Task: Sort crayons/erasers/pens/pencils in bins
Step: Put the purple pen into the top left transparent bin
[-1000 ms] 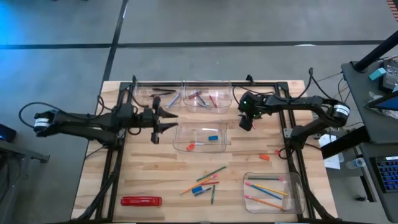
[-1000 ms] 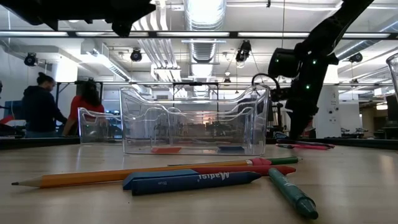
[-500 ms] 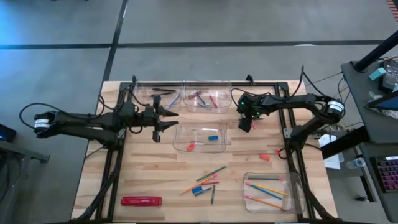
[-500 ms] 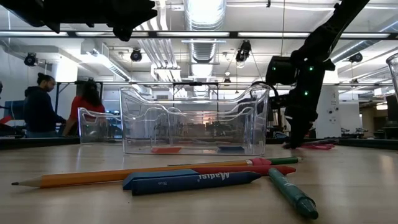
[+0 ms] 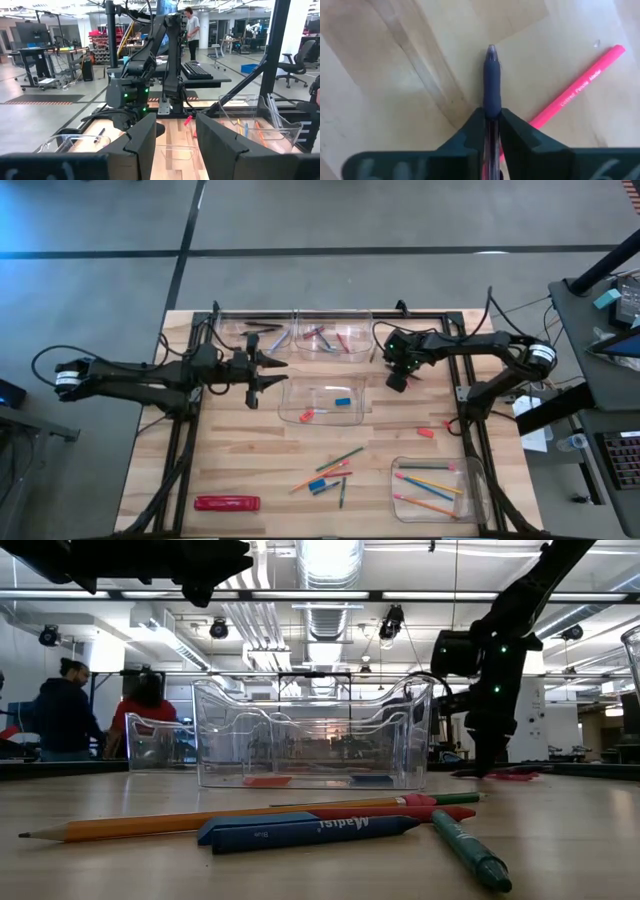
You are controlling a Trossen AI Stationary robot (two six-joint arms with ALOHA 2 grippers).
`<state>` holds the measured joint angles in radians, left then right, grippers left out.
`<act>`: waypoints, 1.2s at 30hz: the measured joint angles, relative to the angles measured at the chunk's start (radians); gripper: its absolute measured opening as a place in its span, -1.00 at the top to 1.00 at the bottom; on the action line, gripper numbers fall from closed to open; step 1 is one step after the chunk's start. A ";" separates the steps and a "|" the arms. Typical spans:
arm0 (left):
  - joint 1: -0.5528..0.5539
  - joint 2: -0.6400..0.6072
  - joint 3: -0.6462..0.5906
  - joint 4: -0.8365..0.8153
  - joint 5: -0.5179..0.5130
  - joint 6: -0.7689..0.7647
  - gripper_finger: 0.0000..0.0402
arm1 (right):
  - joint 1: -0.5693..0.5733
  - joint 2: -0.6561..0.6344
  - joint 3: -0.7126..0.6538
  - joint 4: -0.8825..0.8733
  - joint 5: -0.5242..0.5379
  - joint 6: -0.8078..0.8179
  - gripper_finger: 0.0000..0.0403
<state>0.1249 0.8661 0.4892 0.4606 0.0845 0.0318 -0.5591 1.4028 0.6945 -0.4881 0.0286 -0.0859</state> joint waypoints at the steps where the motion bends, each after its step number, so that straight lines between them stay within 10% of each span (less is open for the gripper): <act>1: 0.000 0.000 0.000 0.000 0.000 0.000 0.38 | 0.000 -0.005 0.000 -0.006 0.000 0.003 0.85; 16: 0.000 0.007 -0.004 0.000 -0.005 -0.001 0.38 | 0.002 -0.331 -0.001 -0.026 -0.014 0.109 0.88; 23: 0.005 0.091 0.012 0.002 -0.005 -0.001 0.38 | 0.016 -0.492 -0.001 0.138 -0.184 0.188 0.88; 36: 0.062 0.369 0.104 0.123 0.013 -0.108 -0.05 | 0.215 -0.448 0.000 0.562 -0.274 0.262 0.88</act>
<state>0.1871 1.2352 0.5930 0.5835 0.0972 -0.0762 -0.3444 0.9544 0.6949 0.0736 -0.2455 0.1761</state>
